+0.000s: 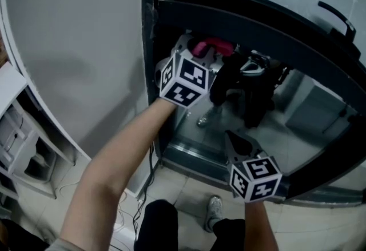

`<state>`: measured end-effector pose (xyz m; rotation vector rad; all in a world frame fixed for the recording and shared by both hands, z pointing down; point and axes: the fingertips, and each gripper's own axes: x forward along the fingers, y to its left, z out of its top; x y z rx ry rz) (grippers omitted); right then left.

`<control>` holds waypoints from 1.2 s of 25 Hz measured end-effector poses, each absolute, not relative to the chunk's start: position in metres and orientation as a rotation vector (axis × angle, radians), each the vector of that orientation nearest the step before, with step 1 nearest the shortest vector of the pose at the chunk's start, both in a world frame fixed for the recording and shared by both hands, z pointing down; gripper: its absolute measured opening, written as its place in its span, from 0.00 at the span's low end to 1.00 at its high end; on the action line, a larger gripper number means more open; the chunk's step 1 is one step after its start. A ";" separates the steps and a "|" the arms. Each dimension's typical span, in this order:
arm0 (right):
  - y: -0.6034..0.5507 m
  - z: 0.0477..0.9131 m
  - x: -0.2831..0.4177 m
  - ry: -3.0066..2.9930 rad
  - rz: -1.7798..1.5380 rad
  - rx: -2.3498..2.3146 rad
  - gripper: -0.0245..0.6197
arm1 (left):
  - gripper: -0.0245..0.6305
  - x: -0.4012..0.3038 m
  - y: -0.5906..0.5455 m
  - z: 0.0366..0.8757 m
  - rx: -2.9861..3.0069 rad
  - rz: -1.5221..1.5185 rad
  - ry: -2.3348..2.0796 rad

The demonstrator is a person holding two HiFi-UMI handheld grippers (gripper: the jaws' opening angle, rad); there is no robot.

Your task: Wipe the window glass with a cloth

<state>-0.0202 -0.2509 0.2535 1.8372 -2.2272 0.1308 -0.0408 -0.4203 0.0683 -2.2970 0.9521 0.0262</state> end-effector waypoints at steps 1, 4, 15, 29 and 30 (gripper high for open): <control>-0.252 0.255 -0.019 -2.227 0.134 1.837 0.04 | 0.12 -0.041 -0.420 0.069 -2.295 0.033 0.948; -0.256 0.257 -0.018 -2.228 0.136 1.836 0.04 | 0.12 -0.040 -0.419 0.072 -2.303 0.050 0.944; -0.256 0.268 -0.023 -2.227 0.163 1.826 0.04 | 0.12 -0.034 -0.415 0.104 -2.331 0.007 0.912; -0.257 0.282 -0.017 -2.215 0.201 1.824 0.04 | 0.12 -0.030 -0.416 0.175 -2.407 -0.115 0.886; -0.257 0.282 -0.017 -2.216 0.203 1.824 0.04 | 0.12 -0.030 -0.416 0.180 -2.413 -0.122 0.886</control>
